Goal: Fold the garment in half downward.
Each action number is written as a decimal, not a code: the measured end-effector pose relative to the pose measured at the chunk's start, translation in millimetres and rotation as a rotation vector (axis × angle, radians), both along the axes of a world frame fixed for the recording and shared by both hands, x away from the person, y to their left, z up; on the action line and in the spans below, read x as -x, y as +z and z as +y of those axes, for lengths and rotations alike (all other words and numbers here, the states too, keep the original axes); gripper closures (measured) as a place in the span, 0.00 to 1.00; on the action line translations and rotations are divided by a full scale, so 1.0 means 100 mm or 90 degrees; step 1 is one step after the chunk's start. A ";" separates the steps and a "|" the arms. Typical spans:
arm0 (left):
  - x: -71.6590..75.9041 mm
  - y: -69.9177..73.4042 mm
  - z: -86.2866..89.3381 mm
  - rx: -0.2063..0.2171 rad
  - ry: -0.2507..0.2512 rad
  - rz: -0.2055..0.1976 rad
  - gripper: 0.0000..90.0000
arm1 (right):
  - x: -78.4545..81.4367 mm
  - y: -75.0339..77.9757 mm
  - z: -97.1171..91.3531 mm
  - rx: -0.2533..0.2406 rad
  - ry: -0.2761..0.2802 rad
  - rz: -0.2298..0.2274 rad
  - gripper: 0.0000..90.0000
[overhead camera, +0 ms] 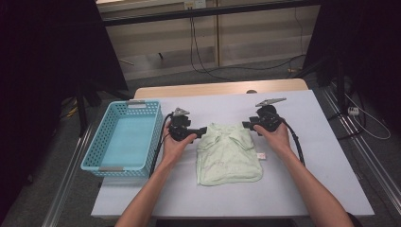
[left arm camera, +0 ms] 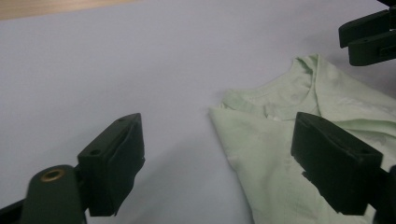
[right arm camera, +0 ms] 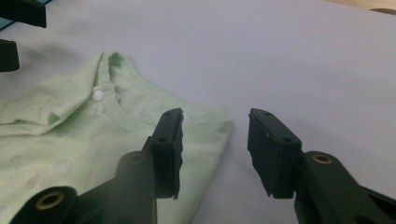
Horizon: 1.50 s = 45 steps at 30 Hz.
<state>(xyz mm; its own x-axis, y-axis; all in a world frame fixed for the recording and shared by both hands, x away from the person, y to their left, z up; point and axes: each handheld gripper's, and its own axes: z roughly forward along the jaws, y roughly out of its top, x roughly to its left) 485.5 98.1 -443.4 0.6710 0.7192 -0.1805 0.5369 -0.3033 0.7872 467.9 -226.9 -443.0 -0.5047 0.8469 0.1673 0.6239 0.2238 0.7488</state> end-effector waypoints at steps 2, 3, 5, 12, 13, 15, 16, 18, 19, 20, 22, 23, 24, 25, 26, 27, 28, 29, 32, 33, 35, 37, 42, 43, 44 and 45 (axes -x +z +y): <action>-0.02 0.00 -0.03 -0.007 -0.004 0.001 0.27 | -0.02 -0.02 -0.01 0.006 -0.003 0.000 0.66; -0.03 0.01 -0.03 -0.006 -0.003 -0.002 0.28 | -0.03 -0.03 -0.01 0.006 -0.003 0.001 0.67; -0.05 0.00 -0.05 0.001 -0.004 0.006 0.31 | -0.04 -0.04 -0.01 0.004 -0.006 0.001 0.68; -0.13 -0.06 -0.14 -0.010 -0.014 0.026 0.45 | -0.07 -0.12 0.03 0.010 -0.007 0.007 0.69; -0.14 -0.06 -0.16 -0.008 -0.015 0.027 0.47 | -0.08 -0.13 0.03 0.012 -0.007 0.007 0.69; -0.16 -0.07 -0.17 -0.015 -0.021 0.032 0.51 | -0.09 -0.15 0.03 0.010 -0.011 0.009 0.69; -0.16 -0.08 -0.18 -0.018 -0.022 0.033 0.53 | -0.10 -0.17 0.03 0.008 -0.013 0.010 0.69; -0.17 -0.10 -0.19 -0.019 -0.028 0.042 0.57 | -0.11 -0.19 0.02 0.010 -0.013 0.012 0.69; -0.17 -0.11 -0.20 -0.022 -0.030 0.043 0.58 | -0.11 -0.19 0.02 0.007 -0.012 0.012 0.69; -0.17 -0.12 -0.21 -0.026 -0.031 0.045 0.59 | -0.11 -0.19 0.02 0.006 -0.014 0.012 0.69; -0.17 -0.14 -0.22 -0.022 -0.033 0.049 0.60 | -0.11 -0.19 0.02 0.008 -0.014 0.011 0.69; -0.18 -0.15 -0.22 -0.029 -0.039 0.049 0.61 | -0.12 -0.19 0.02 0.009 -0.013 0.009 0.69; -0.18 -0.16 -0.24 -0.037 -0.041 0.048 0.62 | -0.12 -0.19 0.03 0.010 -0.013 0.009 0.69; -0.18 -0.16 -0.24 -0.045 -0.042 0.043 0.63 | -0.12 -0.19 0.03 0.014 -0.012 0.008 0.69; -0.18 -0.15 -0.24 -0.047 -0.043 0.043 0.64 | -0.11 -0.19 0.04 0.020 -0.011 0.006 0.69; -0.18 -0.15 -0.24 -0.051 -0.043 0.041 0.65 | -0.11 -0.19 0.05 0.025 -0.009 0.004 0.69; -0.18 -0.15 -0.24 -0.055 -0.045 0.040 0.67 | -0.11 -0.19 0.06 0.033 -0.008 0.002 0.69; -0.18 -0.15 -0.24 -0.056 -0.043 0.037 0.68 | -0.11 -0.18 0.07 0.045 -0.006 0.000 0.69; -0.17 -0.15 -0.26 -0.070 -0.044 0.028 0.70 | -0.11 -0.18 0.10 0.058 -0.003 -0.002 0.69; -0.17 -0.15 -0.26 -0.073 -0.045 0.024 0.70 | -0.11 -0.18 0.10 0.066 0.001 -0.001 0.69; -0.17 -0.15 -0.26 -0.075 -0.047 0.022 0.72 | -0.13 -0.15 0.14 0.089 0.010 0.007 0.70; -0.17 -0.16 -0.25 -0.068 -0.042 0.023 0.74 | -0.16 -0.13 0.15 0.097 0.014 0.020 0.71; -0.15 -0.16 -0.29 -0.067 -0.056 0.024 0.85 | -0.15 -0.13 0.16 0.094 0.017 0.022 0.79; -0.15 -0.16 -0.29 -0.065 -0.052 0.027 0.85 | -0.15 -0.13 0.17 0.095 0.020 0.022 0.80; -0.16 -0.17 -0.28 -0.061 -0.051 0.029 0.86 | -0.15 -0.13 0.17 0.093 0.019 0.023 0.81; -0.17 -0.17 -0.27 -0.054 -0.049 0.032 0.86 | -0.15 -0.13 0.17 0.091 0.018 0.023 0.82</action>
<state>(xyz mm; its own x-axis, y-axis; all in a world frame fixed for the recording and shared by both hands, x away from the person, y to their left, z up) 502.1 70.8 -460.6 0.7165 0.6798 -0.1566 0.5478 -0.4093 0.7296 483.3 -210.4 -455.9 -0.5244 0.8490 0.0650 0.6420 0.3440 0.6852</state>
